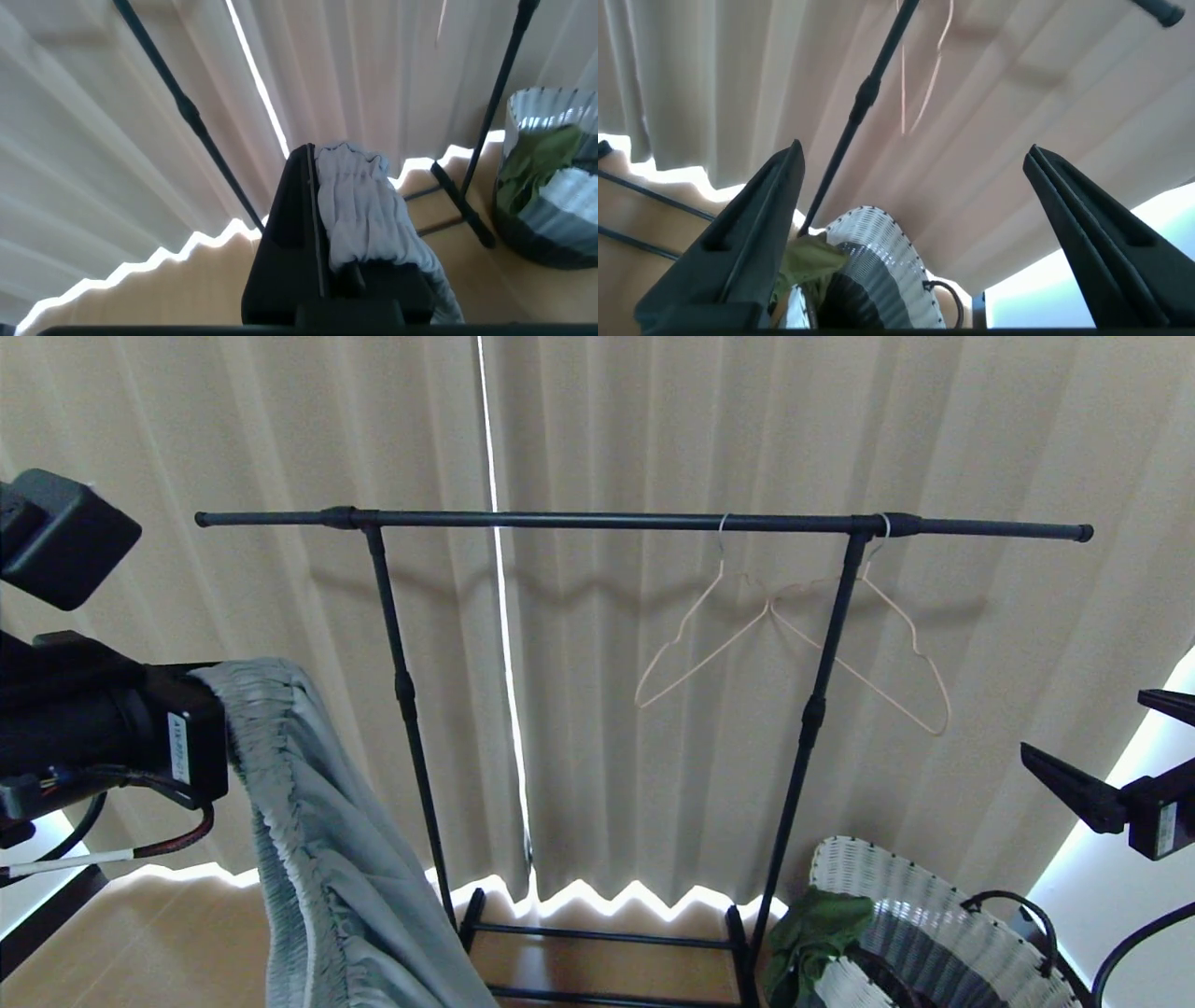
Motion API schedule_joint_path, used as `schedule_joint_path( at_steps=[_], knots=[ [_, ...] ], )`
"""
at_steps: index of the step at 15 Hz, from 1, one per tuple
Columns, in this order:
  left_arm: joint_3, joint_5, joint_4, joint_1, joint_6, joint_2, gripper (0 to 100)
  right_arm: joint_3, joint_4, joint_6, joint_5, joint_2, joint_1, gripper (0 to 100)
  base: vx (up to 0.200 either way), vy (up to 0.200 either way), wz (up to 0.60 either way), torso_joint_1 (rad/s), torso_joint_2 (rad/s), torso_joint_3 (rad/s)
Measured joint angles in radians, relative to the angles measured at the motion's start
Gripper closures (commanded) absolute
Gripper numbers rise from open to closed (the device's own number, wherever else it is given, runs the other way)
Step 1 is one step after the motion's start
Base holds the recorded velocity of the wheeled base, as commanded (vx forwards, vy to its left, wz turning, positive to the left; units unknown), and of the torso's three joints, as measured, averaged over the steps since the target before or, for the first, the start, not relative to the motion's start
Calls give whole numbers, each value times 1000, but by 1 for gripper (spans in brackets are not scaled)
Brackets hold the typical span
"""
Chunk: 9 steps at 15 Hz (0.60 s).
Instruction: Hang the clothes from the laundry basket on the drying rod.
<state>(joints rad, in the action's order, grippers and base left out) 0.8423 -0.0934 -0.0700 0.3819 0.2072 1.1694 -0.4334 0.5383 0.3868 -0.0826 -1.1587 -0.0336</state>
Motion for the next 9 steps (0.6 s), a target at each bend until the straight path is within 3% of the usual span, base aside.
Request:
schedule_joint_path(
  at_steps=[5, 9],
  knots=[
    [-40, -1, -68, 0, 35, -10, 100, 0, -3, -25, -13, -23, 0, 0, 0, 0, 0, 68, -140, -77],
    [-92, -1, -133, -29, 63, -23, 100, -89, -136, -149, -49, -80, 4, 0, 0, 0, 0, 0, 0, 0]
  ],
)
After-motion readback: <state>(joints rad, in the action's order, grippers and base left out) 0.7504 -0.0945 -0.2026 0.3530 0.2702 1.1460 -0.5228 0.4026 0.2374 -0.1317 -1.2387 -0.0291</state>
